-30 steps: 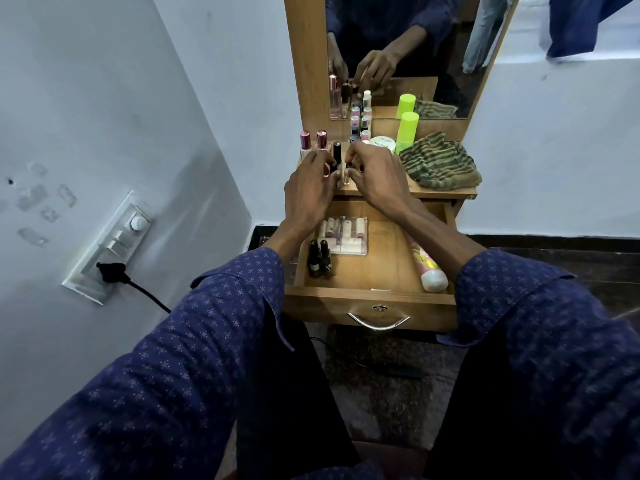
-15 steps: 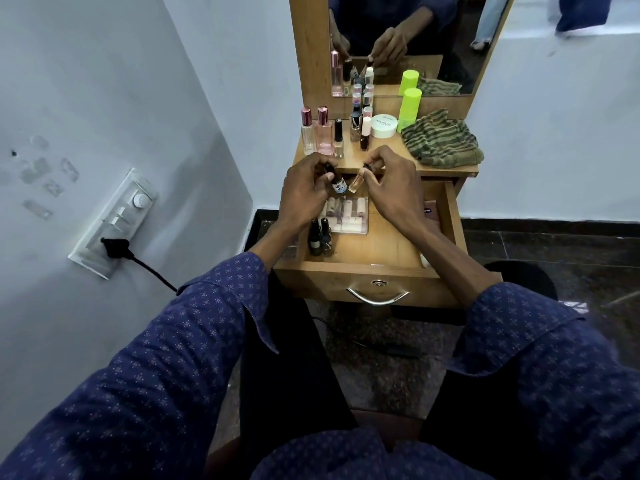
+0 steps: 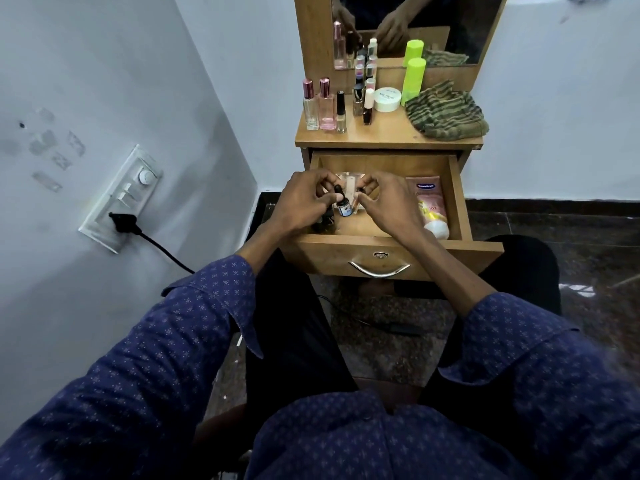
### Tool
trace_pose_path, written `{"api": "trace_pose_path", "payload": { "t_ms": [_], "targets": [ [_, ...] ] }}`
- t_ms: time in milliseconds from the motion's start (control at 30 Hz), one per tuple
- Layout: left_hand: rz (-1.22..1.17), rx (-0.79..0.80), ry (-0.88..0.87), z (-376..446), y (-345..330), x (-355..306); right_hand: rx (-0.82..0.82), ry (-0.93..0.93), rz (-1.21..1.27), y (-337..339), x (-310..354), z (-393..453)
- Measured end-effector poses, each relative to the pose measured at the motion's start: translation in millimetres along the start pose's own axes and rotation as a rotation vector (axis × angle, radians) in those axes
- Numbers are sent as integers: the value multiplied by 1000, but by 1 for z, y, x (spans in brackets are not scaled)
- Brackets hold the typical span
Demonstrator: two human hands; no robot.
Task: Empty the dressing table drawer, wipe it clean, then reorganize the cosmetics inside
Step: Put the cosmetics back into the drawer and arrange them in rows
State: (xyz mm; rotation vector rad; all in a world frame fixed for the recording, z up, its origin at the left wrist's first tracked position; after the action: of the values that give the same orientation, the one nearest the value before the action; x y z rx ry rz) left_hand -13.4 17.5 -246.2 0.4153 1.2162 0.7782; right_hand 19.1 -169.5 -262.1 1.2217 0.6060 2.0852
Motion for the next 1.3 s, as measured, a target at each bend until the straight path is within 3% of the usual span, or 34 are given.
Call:
{"api": "trace_pose_path", "payload": {
  "t_ms": [400,700,1000,1300],
  "targets": [
    [209,221,-46,-16,-27,-6,77,-77,13,-3,-10,-6],
    [232,253,-68,-11,-39,-12,53,-156,26,-3,-20,-5],
    [233,214,-82,-4,-55,-26,58,-121,-187,11,-32,-1],
    [245,194,-105,1,-73,-38,120,-116,-221,18,-40,-3]
  ]
}}
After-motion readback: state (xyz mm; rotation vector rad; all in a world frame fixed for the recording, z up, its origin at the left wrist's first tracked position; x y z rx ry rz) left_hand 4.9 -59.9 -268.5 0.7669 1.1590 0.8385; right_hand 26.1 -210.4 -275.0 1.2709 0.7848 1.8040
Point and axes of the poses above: each hand's wrist, its own z-axis towards the middle knuckle, its own y-axis out of the back of the hand, x = y × z, the point moved 6 cm from there along z, towards the middle knuckle, and after that the axes turned 14 degrees about -x, right-handed, at the moved point
